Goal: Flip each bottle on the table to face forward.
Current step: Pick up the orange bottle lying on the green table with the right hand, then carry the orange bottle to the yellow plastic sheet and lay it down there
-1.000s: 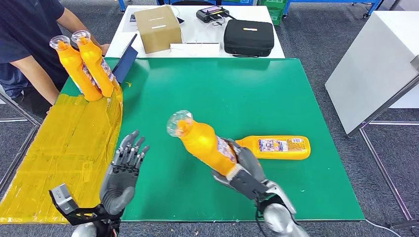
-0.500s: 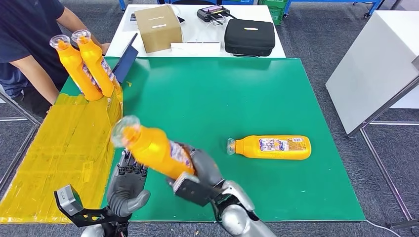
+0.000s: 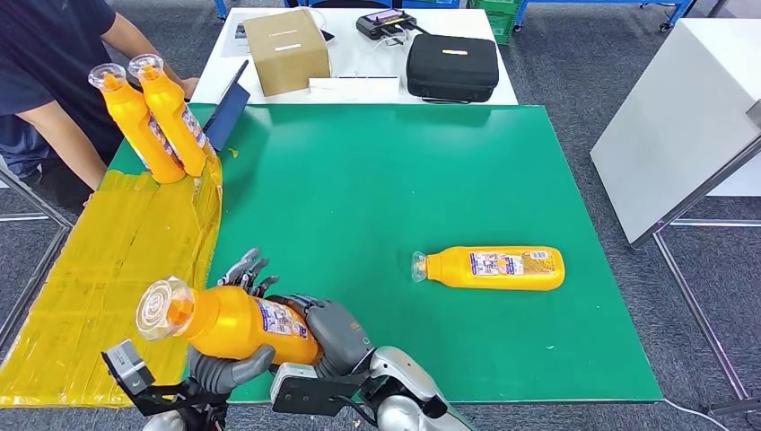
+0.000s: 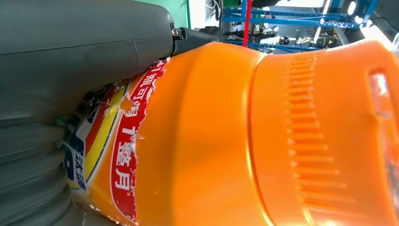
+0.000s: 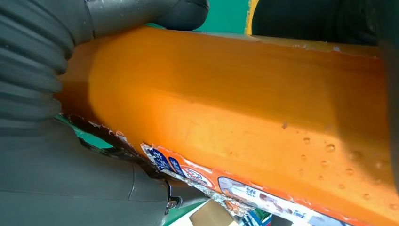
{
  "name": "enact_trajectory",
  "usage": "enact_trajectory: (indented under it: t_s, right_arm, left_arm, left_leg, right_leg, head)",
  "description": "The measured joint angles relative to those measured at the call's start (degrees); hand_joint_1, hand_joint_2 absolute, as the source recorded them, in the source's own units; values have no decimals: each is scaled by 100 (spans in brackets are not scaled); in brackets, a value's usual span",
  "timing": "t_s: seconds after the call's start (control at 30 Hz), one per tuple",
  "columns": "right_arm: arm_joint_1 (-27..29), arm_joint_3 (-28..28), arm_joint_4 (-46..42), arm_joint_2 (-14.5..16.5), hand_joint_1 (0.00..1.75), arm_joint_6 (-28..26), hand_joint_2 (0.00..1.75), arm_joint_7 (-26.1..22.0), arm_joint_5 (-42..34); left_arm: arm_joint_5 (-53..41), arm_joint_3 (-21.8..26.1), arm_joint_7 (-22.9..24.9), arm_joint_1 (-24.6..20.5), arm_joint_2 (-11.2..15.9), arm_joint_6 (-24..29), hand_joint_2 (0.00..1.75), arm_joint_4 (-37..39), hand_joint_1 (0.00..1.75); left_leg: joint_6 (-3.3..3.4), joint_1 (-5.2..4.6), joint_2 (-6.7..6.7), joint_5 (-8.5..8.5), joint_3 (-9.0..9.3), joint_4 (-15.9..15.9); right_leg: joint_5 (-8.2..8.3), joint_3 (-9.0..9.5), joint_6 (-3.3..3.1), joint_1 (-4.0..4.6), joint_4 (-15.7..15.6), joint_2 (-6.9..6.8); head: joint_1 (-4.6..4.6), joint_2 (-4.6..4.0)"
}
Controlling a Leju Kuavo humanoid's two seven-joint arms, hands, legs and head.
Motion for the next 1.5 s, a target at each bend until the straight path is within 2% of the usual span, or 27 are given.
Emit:
enact_trajectory:
  t_s: [0.37,0.43,0.47,0.53,0.57,0.6,0.7,0.8,0.9,1.0,1.1,1.2,1.3,1.4,1.5]
  right_arm:
    - [-38,81,159,34,175,-27,175,-4,58]
    - [-35,96,169,35,166,-57,175,4,87]
    - [-28,101,172,35,129,-93,175,14,105]
    - [24,95,166,32,43,-238,175,61,178]
    - [77,81,147,25,7,-339,175,102,230]
    - [142,46,107,8,0,-450,175,162,284]
    - [360,-206,-143,-144,0,-667,175,340,386]
    - [553,-679,-477,-413,0,-632,175,393,363]
    - [664,-1039,-743,-616,0,-564,175,381,344]
    - [836,-1397,-1075,-876,0,-572,175,372,270]
    - [1065,-1966,-1488,-1338,0,-399,175,265,-92]
    - [1282,-2686,-1854,-1863,0,10,175,68,-529]
    - [1392,-3301,-2085,-2251,0,371,175,-78,-697]
    - [1418,-3625,-2190,-2481,0,501,175,-110,-710]
    - [1425,-3761,-2237,-2643,0,529,175,-113,-698]
  left_arm:
    - [80,128,-98,84,-21,-34,175,0,175]
    - [77,142,-116,89,-23,-38,175,0,175]
    - [52,147,-134,92,-23,-29,175,0,175]
    - [-126,160,-216,95,-25,74,175,-7,175]
    - [-298,168,-278,94,-25,173,175,-18,175]
    - [-565,175,-352,92,-25,325,175,-38,175]
    - [-1652,235,-569,49,-26,1035,175,-96,175]
    - [-2414,463,-697,-67,3,1639,175,-109,175]
    - [-2810,621,-718,-156,36,1884,175,-105,175]
    - [-3778,734,-590,-282,90,2585,175,-10,175]
    - [-5466,846,-191,-507,230,3788,175,362,175]
    - [-7263,897,376,-794,451,4845,175,1035,175]
    - [-8491,901,1031,-1127,690,5322,175,1908,175]
    - [-9187,882,1490,-1432,878,5461,175,2749,175]
    - [-9376,812,1627,-1700,1027,5340,44,3475,44]
  left_leg:
    - [0,0,0,0,0,0]
    - [0,0,0,0,0,0]
    - [0,0,0,0,0,0]
    - [0,0,0,0,0,0]
    - [0,0,-1,0,0,0]
    - [0,0,-2,0,0,0]
    - [0,-2,-4,0,-2,0]
    - [0,-3,-8,0,-2,0]
    - [1,-4,-7,1,1,2]
    - [2,-4,-10,1,3,3]
    - [2,-8,-23,1,2,4]
    - [3,-15,-35,1,0,4]
    - [5,-18,-26,2,-1,4]
    - [6,-18,-13,2,1,4]
    - [6,-17,-20,3,2,4]
  right_leg:
    - [0,-2,0,0,0,0]
    - [0,-3,0,0,0,0]
    - [0,-3,0,0,0,0]
    - [0,-4,0,0,0,0]
    - [0,-5,0,0,0,-1]
    - [0,-5,0,-1,0,-1]
    - [0,-4,0,-3,-1,-2]
    - [1,-1,1,-4,-1,-4]
    - [3,-1,3,-4,-1,-4]
    - [3,0,3,-5,-2,-9]
    - [3,2,3,-9,-2,-16]
    - [3,5,4,-14,-2,-20]
    - [5,4,6,-15,-2,-15]
    - [7,2,8,-14,-2,-9]
    - [6,7,9,-13,-1,-13]
  head:
    - [0,0]
    - [0,0]
    - [-1,0]
    - [0,0]
    - [0,0]
    - [1,0]
    - [2,0]
    - [2,0]
    - [1,0]
    - [0,0]
    - [-1,0]
    - [1,0]
    - [1,0]
    - [-2,0]
    - [-2,0]
